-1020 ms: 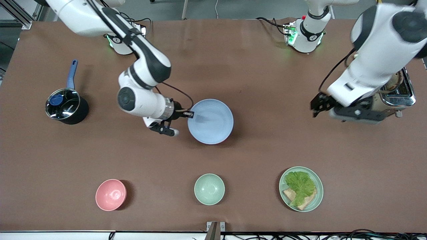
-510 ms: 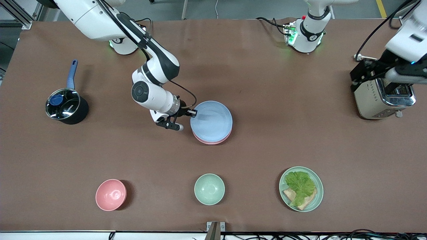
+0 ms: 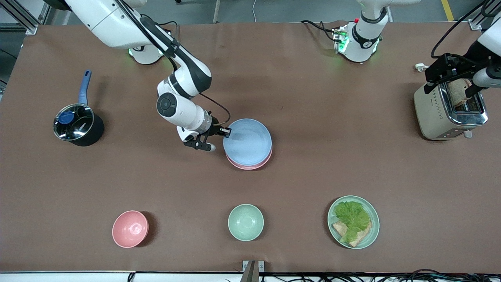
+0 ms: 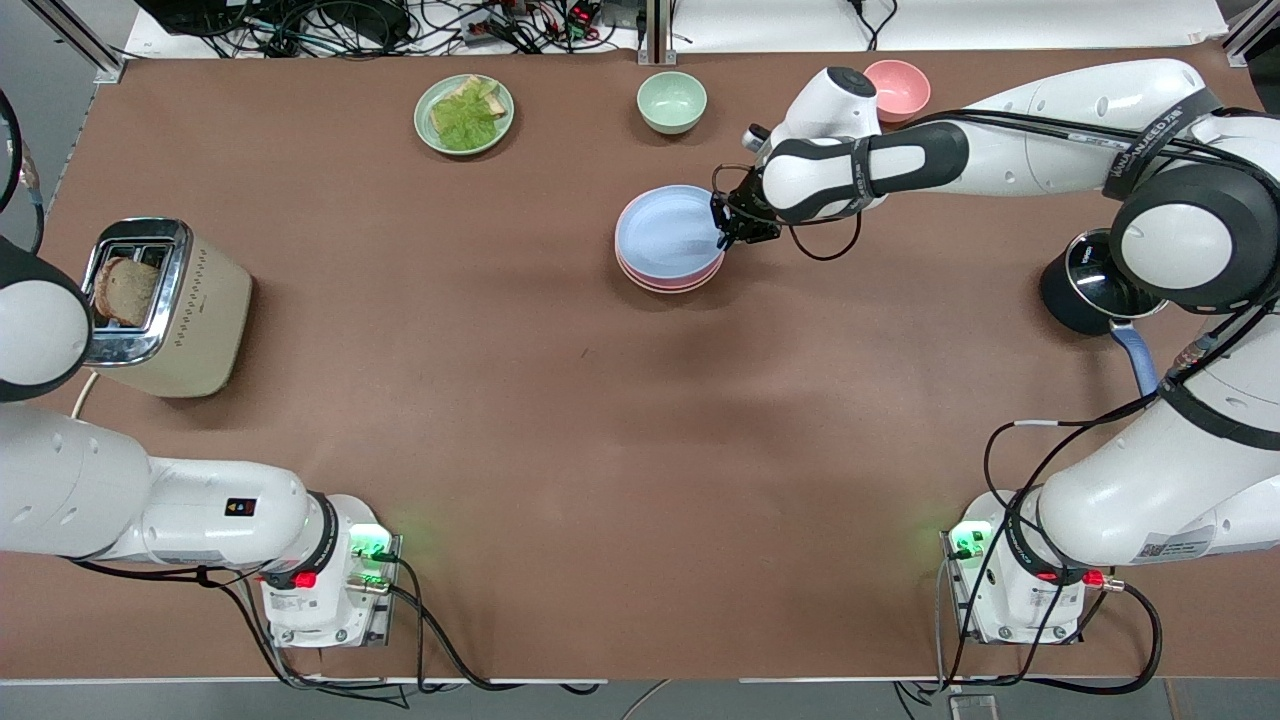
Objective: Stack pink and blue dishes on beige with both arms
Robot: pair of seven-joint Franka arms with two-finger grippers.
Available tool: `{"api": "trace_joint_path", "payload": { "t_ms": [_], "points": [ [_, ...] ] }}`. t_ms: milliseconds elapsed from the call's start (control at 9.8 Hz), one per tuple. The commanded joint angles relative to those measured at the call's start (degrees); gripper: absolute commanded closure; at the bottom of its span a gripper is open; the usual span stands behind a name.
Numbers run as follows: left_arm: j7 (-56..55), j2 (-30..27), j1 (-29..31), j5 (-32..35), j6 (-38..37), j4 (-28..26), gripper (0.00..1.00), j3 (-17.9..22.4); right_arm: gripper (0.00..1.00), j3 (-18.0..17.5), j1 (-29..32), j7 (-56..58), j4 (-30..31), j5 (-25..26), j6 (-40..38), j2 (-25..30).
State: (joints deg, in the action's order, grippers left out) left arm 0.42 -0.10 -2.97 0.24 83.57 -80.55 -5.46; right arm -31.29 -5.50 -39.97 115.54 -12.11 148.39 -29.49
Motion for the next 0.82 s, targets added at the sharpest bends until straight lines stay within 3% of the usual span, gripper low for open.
{"api": "trace_joint_path", "payload": {
  "t_ms": [0,102,204,306,510,714],
  "points": [
    [0.0,-0.6,-0.1,-0.9,-1.5,-2.1,0.0,0.1,0.97,-0.1,0.0,-0.6,1.0,1.0,2.2,-0.5],
    [-1.1,-0.8,-0.1,-0.9,-1.4,-2.5,0.0,0.1,0.8,0.0,0.1,-0.5,0.9,1.0,2.2,-0.7],
    [-2.3,-0.8,-0.1,-0.9,-1.4,-2.5,0.0,0.1,0.23,0.1,0.3,-0.2,0.8,1.0,2.1,-1.1],
    [-3.3,-0.8,-0.2,-0.9,-1.5,-2.5,0.0,0.0,0.0,0.2,0.6,0.0,0.8,1.0,1.6,-0.8],
    [-3.5,-2.8,-0.2,-1.0,-1.4,-4.3,0.0,0.1,0.0,0.3,3.5,0.2,0.4,2.8,-5.1,4.8],
    [-5.1,-2.5,-0.5,-1.6,-1.0,-4.4,0.0,0.1,0.0,0.3,8.9,0.1,-3.1,8.6,-20.7,13.0]
  ]
}}
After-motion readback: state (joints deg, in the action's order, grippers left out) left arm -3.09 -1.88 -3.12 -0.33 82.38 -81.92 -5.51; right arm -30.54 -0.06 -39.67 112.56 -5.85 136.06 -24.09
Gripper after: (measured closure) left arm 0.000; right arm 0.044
